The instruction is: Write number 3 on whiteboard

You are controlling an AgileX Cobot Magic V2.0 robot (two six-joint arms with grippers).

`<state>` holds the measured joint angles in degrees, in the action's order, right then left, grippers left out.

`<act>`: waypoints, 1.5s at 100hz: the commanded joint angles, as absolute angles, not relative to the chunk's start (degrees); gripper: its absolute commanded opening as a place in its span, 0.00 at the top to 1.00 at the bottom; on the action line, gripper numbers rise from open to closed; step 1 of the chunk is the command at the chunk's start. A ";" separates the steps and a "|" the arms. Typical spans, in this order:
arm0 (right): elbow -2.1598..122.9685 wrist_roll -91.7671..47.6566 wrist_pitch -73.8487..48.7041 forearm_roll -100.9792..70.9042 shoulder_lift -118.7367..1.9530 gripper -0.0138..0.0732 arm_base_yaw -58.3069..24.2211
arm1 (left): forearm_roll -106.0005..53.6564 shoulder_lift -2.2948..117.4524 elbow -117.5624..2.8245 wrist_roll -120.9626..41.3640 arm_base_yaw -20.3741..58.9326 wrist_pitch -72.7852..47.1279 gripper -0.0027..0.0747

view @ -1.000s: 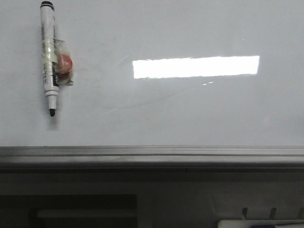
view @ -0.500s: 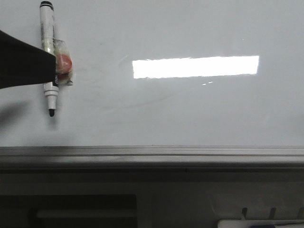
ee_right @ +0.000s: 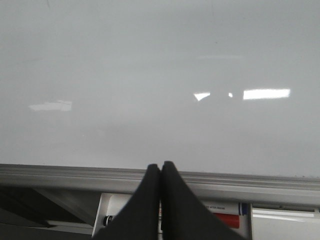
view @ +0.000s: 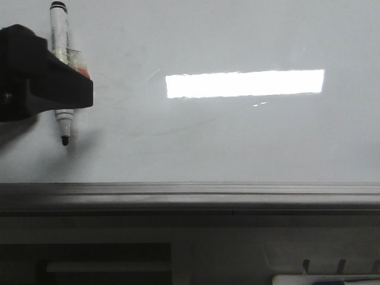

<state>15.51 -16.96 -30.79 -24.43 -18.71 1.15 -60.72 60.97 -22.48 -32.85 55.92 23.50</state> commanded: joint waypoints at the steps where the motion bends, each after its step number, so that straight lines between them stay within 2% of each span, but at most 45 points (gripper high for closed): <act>1: 17.69 -17.61 -26.09 -24.89 -19.64 0.91 1.24 | -59.96 61.40 -24.97 -32.50 56.40 26.33 0.36; 26: 17.69 -17.61 -25.98 -24.89 -19.64 0.91 1.24 | -62.87 65.78 -25.11 -32.50 56.40 26.33 0.38; 37: 17.69 -17.61 -25.98 -24.89 -19.64 0.91 1.24 | -63.15 67.26 -25.11 -32.50 56.40 26.70 0.45; 42: 17.69 -17.61 -25.98 -24.89 -19.64 0.91 1.24 | -64.38 67.50 -25.11 -32.50 56.40 26.70 0.57; 44: 17.69 -17.61 -25.98 -24.89 -19.64 0.91 1.24 | -64.49 67.50 -25.11 -32.50 56.40 26.70 0.59; 56: 17.69 -17.61 -26.09 -24.89 -19.64 0.91 1.24 | -64.83 67.60 -25.11 -32.50 56.40 26.70 1.00; 67: 17.69 -17.71 -26.09 -24.89 -19.64 0.91 -0.55 | -64.73 67.60 -25.11 -32.72 56.40 26.40 0.99; 100: 18.12 -24.40 -25.62 -24.89 -19.64 0.91 -16.65 | -54.14 67.49 -25.11 -32.86 56.40 17.01 0.99; 128: 21.53 -36.47 -25.11 -24.89 -20.34 0.90 -27.77 | -33.06 67.49 -25.11 -32.86 56.40 11.12 0.99; 138: 23.42 -36.93 -25.81 -24.89 -22.91 0.77 -31.16 | -25.23 67.49 -25.11 -32.86 56.40 11.66 0.99; 146: 25.11 -36.93 -26.04 -24.89 -26.51 0.57 -34.26 | -18.48 67.49 -25.11 -32.86 56.40 11.66 0.99; 150: 25.84 -36.93 -25.66 -24.89 -28.25 0.51 -35.64 | -16.06 67.49 -25.11 -32.86 56.40 11.66 0.99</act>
